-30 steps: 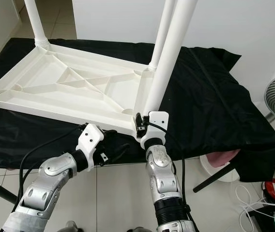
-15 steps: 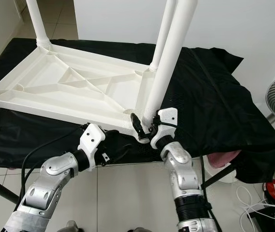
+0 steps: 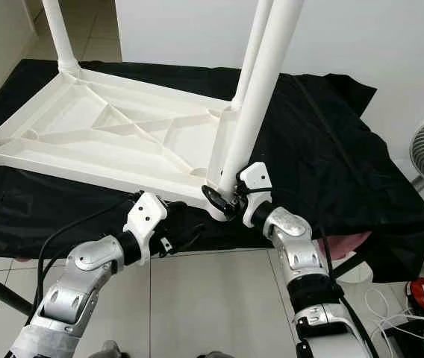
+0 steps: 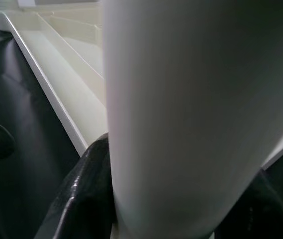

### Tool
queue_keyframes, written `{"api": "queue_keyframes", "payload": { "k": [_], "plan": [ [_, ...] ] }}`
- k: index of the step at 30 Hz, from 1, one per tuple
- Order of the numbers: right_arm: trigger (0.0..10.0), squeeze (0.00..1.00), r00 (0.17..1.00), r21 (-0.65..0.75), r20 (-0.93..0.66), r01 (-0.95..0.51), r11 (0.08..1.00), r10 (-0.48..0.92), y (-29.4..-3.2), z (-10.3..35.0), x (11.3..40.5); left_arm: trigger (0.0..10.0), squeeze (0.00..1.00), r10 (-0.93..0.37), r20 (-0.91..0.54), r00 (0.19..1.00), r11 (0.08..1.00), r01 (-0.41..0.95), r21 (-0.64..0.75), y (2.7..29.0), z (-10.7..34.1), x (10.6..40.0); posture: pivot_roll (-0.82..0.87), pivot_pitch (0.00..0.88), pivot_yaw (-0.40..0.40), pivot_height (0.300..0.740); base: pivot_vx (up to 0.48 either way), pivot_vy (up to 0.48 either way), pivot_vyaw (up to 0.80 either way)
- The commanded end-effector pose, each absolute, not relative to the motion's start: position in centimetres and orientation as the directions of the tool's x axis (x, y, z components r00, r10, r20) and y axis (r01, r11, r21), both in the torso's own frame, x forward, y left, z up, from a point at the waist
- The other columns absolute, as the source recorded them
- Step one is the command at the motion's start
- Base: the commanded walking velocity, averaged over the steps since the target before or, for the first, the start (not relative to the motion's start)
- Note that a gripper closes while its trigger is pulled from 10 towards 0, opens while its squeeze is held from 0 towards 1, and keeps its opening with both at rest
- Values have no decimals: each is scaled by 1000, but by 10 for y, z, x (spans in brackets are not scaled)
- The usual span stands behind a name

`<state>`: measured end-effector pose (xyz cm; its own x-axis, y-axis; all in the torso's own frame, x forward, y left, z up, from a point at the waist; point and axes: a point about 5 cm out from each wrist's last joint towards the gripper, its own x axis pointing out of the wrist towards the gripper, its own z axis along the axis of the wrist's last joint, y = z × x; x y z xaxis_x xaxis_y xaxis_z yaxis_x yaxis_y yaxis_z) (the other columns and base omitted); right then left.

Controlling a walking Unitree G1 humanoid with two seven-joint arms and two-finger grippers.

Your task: Building children table

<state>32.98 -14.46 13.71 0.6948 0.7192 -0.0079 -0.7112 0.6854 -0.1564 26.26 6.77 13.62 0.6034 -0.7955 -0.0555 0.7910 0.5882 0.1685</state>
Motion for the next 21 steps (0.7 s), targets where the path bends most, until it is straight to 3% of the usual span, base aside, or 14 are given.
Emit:
{"api": "queue_keyframes", "payload": {
  "k": [1, 8, 9, 10, 11, 13, 16, 17, 21],
  "plan": [
    [0, 0, 661, -146, -56, -747, 648, 749, -142, 127, 327, 10000, 0, -713, -44, 700, 685, 708, 173, 69, 135, 269, 40, 3, -90, 740, 0, 0, 0],
    [0, 0, 661, -135, -55, -747, 651, 748, -147, 120, 325, 10000, 0, -716, -33, 697, 684, 710, 166, 68, 137, 272, 34, 0, -94, 740, 0, 0, 0],
    [5725, 0, 680, -132, -47, -731, 670, 732, -147, 119, 325, 10000, 0, -718, -33, 696, 682, 712, 168, 68, 137, 272, 32, 0, -95, 740, 0, 0, 0],
    [5725, 0, 680, -132, -47, -731, 670, 732, -147, 119, 325, 10000, 0, -718, -33, 696, 682, 712, 168, 68, 137, 272, 32, 0, -95, 740, 0, 0, 0],
    [10000, 0, 707, -120, -27, -704, 700, 707, -146, 119, 324, 10000, 0, -719, -34, 694, 680, 713, 169, 68, 137, 272, 32, 0, -98, 740, 0, 0, 0],
    [10000, 0, 763, -105, 1, -643, 758, 647, -144, 118, 324, 10000, 0, -720, -36, 693, 679, 715, 168, 67, 136, 272, 31, 0, -99, 740, 0, 0, 0],
    [10000, 0, 778, -86, 8, -625, 776, 628, -144, 118, 324, 10000, 0, -720, -36, 693, 679, 715, 168, 67, 136, 272, 32, 0, -100, 740, 0, 0, 0],
    [10000, 0, 837, -87, 22, -544, 835, 547, -141, 118, 323, 10000, 0, -721, -36, 692, 678, 716, 165, 67, 135, 271, 29, 0, -101, 740, 0, 0, 0],
    [10000, 0, 888, -66, 48, -454, 889, 457, -138, 121, 320, 10000, 0, -722, -37, 691, 678, 717, 163, 67, 134, 271, 28, 0, -102, 740, 0, 0, 0]
  ]
}}
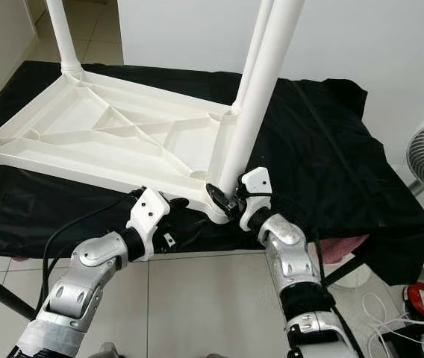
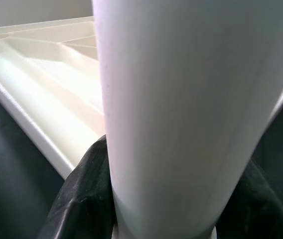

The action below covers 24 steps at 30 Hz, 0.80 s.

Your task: Building children table

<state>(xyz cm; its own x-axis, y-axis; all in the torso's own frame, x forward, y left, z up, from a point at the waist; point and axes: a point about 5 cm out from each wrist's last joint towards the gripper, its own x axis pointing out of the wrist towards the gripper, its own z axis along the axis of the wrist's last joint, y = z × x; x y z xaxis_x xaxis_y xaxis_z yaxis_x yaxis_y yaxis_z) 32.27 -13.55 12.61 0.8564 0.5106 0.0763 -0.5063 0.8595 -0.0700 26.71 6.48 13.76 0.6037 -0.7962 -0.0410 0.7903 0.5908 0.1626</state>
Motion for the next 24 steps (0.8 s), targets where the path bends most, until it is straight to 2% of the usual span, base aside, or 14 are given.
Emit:
{"api": "queue_keyframes", "payload": {
  "k": [1, 3, 6, 9, 10, 12, 19, 20, 24],
  "plan": [
    [10000, 0, 888, -66, 48, -454, 889, 457, -138, 121, 320, 10000, 0, -722, -37, 691, 678, 717, 163, 67, 134, 271, 28, 0, -102, 740, 0, 0, 0],
    [10000, 0, 922, -48, 63, -379, 924, 381, -134, 122, 317, 10000, 0, -722, -39, 691, 678, 717, 162, 67, 133, 271, 28, 0, -104, 740, 0, 0, 0],
    [10000, 0, 933, -35, 75, -351, 936, 353, -129, 123, 314, 10000, 0, -722, -39, 691, 678, 717, 161, 68, 133, 271, 28, 0, -103, 740, 0, 0, 0],
    [10000, 0, 986, 0, 34, -166, 986, 166, -120, 120, 309, 10000, 0, -718, -41, 694, 680, 714, 166, 69, 133, 271, 28, 0, -105, 740, 0, 0, 0],
    [10000, 0, 986, 0, 34, -166, 986, 166, -120, 120, 309, 10000, 0, -718, -41, 694, 680, 714, 166, 69, 133, 271, 28, 0, -105, 740, 0, 0, 0],
    [10000, 0, 997, 11, 11, -75, 997, 75, -117, 118, 309, 10000, 0, -718, -42, 695, 681, 713, 168, 69, 133, 271, 28, 0, -106, 740, 0, 0, 0],
    [10000, 0, 998, 76, 35, -46, 996, 44, -110, 124, 307, 10000, 0, -718, -38, 695, 682, 714, 159, 69, 132, 270, 30, 0, -102, 740, 0, 0, 0],
    [10000, 1000, 997, 91, 45, -60, 994, 56, -113, 125, 308, 10000, 0, -719, -40, 694, 681, 714, 162, 69, 132, 270, 29, 0, -103, 740, 0, 0, 0],
    [10000, 1000, 990, 85, 64, -129, 988, 124, -120, 130, 310, 10000, 0, -718, -41, 695, 681, 713, 168, 69, 133, 271, 31, 0, -102, 740, 0, 0, 0]
  ]
}}
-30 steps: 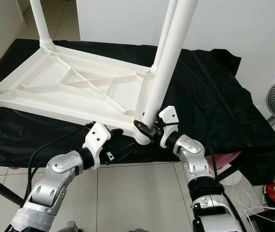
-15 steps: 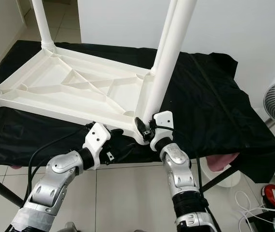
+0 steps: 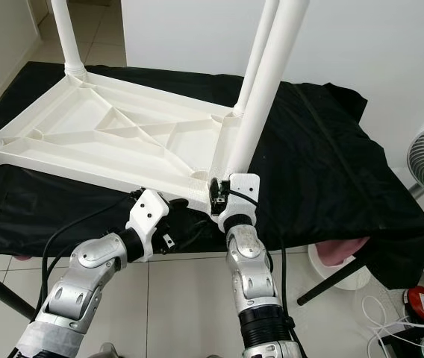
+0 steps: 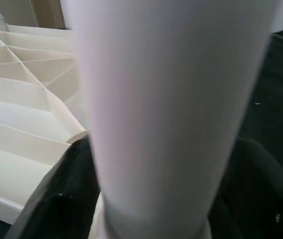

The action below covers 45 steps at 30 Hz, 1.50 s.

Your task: Building children table

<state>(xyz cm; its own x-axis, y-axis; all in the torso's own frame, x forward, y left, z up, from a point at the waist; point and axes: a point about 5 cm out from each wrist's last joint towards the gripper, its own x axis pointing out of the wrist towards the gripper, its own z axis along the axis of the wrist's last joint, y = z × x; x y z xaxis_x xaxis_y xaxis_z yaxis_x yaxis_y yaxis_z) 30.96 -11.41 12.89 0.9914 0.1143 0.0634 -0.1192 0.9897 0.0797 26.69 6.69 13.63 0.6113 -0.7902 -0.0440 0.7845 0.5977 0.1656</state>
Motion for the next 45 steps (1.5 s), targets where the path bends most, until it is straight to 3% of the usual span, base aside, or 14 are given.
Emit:
{"api": "queue_keyframes", "payload": {
  "k": [1, 5, 6, 7, 8, 14, 20, 21, 23, 25, 36, 37, 38, 45],
  "plan": [
    [10000, 1000, 990, 85, 64, -129, 988, 124, -120, 130, 310, 10000, 0, -718, -41, 695, 681, 713, 168, 69, 133, 271, 31, 0, -102, 740, 0, 0, 0],
    [10000, 1000, 971, 24, 63, -233, 972, 231, -130, 131, 312, 10000, 0, -716, -39, 697, 683, 710, 170, 69, 134, 272, 29, 0, -101, 740, 0, 0, 0],
    [10000, 725, 954, -23, 55, -295, 955, 296, -136, 130, 314, 10000, 0, -716, -39, 697, 683, 710, 172, 70, 134, 273, 27, 0, -99, 740, 0, 0, 0],
    [10000, 725, 954, -23, 55, -295, 955, 296, -136, 130, 314, 10000, 0, -716, -39, 697, 683, 710, 172, 70, 134, 273, 27, 0, -99, 740, 0, 0, 0],
    [10000, 0, 930, -74, 45, -360, 930, 364, -140, 129, 315, 10000, 0, -715, -38, 698, 683, 710, 171, 70, 134, 273, 27, 0, -98, 740, 0, 0, 0],
    [10000, 0, 800, -143, 2, -594, 791, 601, -142, 130, 325, 10000, 0, -716, -35, 697, 683, 711, 169, 69, 135, 274, 21, 0, -86, 740, 0, 0, 0],
    [10000, 0, 746, -158, -20, -660, 735, 665, -135, 130, 331, 10000, 0, -720, -28, 694, 681, 713, 166, 67, 136, 274, 29, 0, -91, 740, 0, 0, 0],
    [1098, 0, 727, -173, -36, -680, 713, 685, -131, 129, 334, 10000, 0, -720, -22, 693, 681, 713, 163, 65, 137, 274, 37, 0, -89, 740, 0, 0, 0],
    [1098, 0, 727, -173, -36, -680, 713, 685, -131, 129, 334, 10000, 0, -720, -22, 693, 681, 713, 163, 65, 137, 274, 37, 0, -89, 740, 0, 0, 0],
    [0, 0, 696, -196, -71, -712, 674, 715, -127, 126, 338, 10000, 0, -722, -16, 692, 681, 714, 160, 63, 138, 273, 43, 0, -93, 740, 0, 0, 0],
    [0, 0, 667, -173, -98, -743, 647, 739, -133, 119, 339, 10000, 0, -716, -17, 698, 688, 709, 156, 64, 138, 273, 47, 0, -96, 740, 0, 0, 0],
    [3176, 0, 673, -169, -90, -737, 655, 734, -134, 118, 338, 10000, 0, -715, -18, 699, 689, 708, 155, 65, 138, 273, 53, 0, -93, 740, 0, 0, 0],
    [10000, 0, 692, -160, -73, -719, 677, 718, -135, 119, 337, 10000, 0, -716, -18, 698, 688, 709, 157, 65, 138, 272, 58, 0, -92, 740, 0, 0, 0],
    [10000, 0, 774, -121, 4, -628, 768, 634, -131, 126, 337, 10000, 0, -717, -22, 697, 686, 711, 154, 65, 137, 271, 59, 0, -85, 740, 0, 0, 0]
  ]
}}
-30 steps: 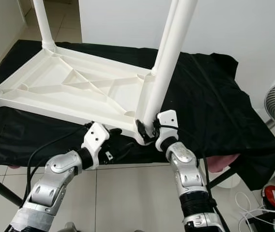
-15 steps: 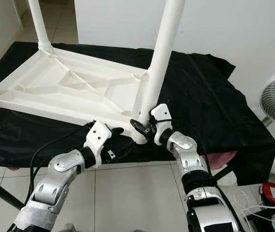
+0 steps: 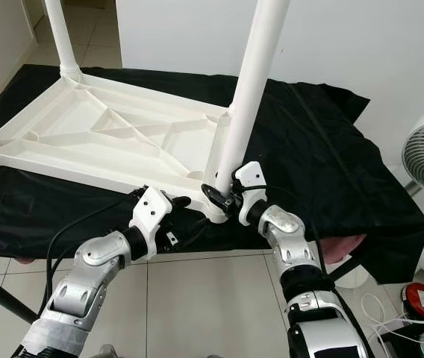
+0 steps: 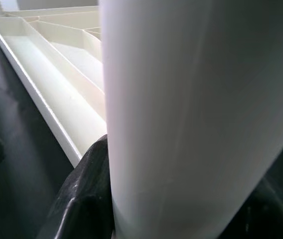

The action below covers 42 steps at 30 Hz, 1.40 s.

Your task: Building children table

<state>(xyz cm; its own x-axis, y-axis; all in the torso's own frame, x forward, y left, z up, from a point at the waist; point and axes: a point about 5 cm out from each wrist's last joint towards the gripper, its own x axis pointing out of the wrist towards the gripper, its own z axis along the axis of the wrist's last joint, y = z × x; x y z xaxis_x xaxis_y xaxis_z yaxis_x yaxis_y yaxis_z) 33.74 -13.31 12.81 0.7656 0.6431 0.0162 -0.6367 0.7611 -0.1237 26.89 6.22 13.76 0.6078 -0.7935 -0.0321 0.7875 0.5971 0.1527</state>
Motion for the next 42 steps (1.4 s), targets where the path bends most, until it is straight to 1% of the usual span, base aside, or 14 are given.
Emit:
{"api": "queue_keyframes", "payload": {
  "k": [1, 5, 7, 9, 12, 20, 21, 22, 27, 32, 33, 36, 38, 42],
  "plan": [
    [10000, 0, 802, -118, 19, -591, 798, 597, -129, 127, 336, 10000, 0, -717, -24, 696, 686, 712, 153, 66, 137, 270, 59, 0, -85, 740, 0, 0, 0],
    [10000, 0, 850, -114, 42, -518, 848, 525, -126, 128, 333, 10000, 0, -719, -29, 694, 683, 714, 153, 66, 136, 269, 60, 5, -86, 740, 0, 0, 0],
    [10000, 0, 941, -24, 47, -334, 942, 335, -123, 124, 327, 10000, 0, -718, -33, 695, 684, 714, 152, 68, 136, 269, 61, 9, -86, 740, 0, 0, 0],
    [10000, 0, 974, 12, 39, -222, 975, 222, -122, 123, 323, 10000, 0, -717, -35, 696, 684, 713, 153, 68, 135, 268, 60, 10, -85, 740, 0, 0, 0],
    [10000, 0, 990, 18, 41, -137, 990, 136, -118, 125, 319, 10000, 0, -718, -38, 695, 683, 714, 153, 68, 135, 267, 58, 12, -85, 740, 0, 0, 0],
    [10000, 0, 994, 49, 77, -82, 995, 78, -101, 134, 309, 10000, 0, -722, -41, 691, 680, 719, 144, 66, 134, 265, 50, 18, -85, 740, 0, 0, 0],
    [10000, 318, 993, 46, 90, -81, 996, 77, -103, 137, 308, 10000, 0, -723, -42, 690, 679, 720, 142, 65, 133, 264, 46, 17, -85, 740, 0, 0, 0],
    [10000, 1000, 993, 42, 94, -71, 997, 66, -105, 139, 307, 10000, 0, -723, -42, 689, 679, 721, 141, 65, 133, 264, 46, 17, -85, 740, 0, 0, 0],
    [10000, 1000, 990, 55, 104, -101, 993, 94, -114, 144, 309, 10000, 0, -727, -45, 686, 675, 724, 140, 64, 132, 263, 41, 17, -88, 740, 0, 0, 0],
    [10000, 1000, 955, 34, 114, -280, 960, 274, -134, 154, 315, 10000, 0, -729, -49, 683, 672, 727, 140, 64, 131, 264, 30, 12, -84, 740, 0, 0, 0],
    [10000, 0, 920, -16, 108, -377, 926, 376, -137, 155, 315, 10000, 0, -730, -50, 681, 670, 729, 142, 64, 131, 264, 27, 10, -84, 740, 0, 0, 0],
    [10000, 0, 893, -50, 96, -437, 898, 440, -140, 154, 314, 10000, 0, -731, -51, 680, 669, 730, 143, 64, 131, 264, 27, 10, -84, 740, 0, 0, 0],
    [10000, 0, 835, -105, 71, -537, 837, 545, -143, 153, 315, 10000, 0, -733, -52, 679, 667, 731, 144, 63, 131, 265, 21, 8, -77, 740, 0, 0, 0],
    [10000, 0, 758, -171, 27, -639, 750, 652, -142, 150, 323, 10000, 0, -734, -47, 677, 665, 732, 146, 63, 133, 267, 16, 5, -70, 740, 0, 0, 0]
  ]
}}
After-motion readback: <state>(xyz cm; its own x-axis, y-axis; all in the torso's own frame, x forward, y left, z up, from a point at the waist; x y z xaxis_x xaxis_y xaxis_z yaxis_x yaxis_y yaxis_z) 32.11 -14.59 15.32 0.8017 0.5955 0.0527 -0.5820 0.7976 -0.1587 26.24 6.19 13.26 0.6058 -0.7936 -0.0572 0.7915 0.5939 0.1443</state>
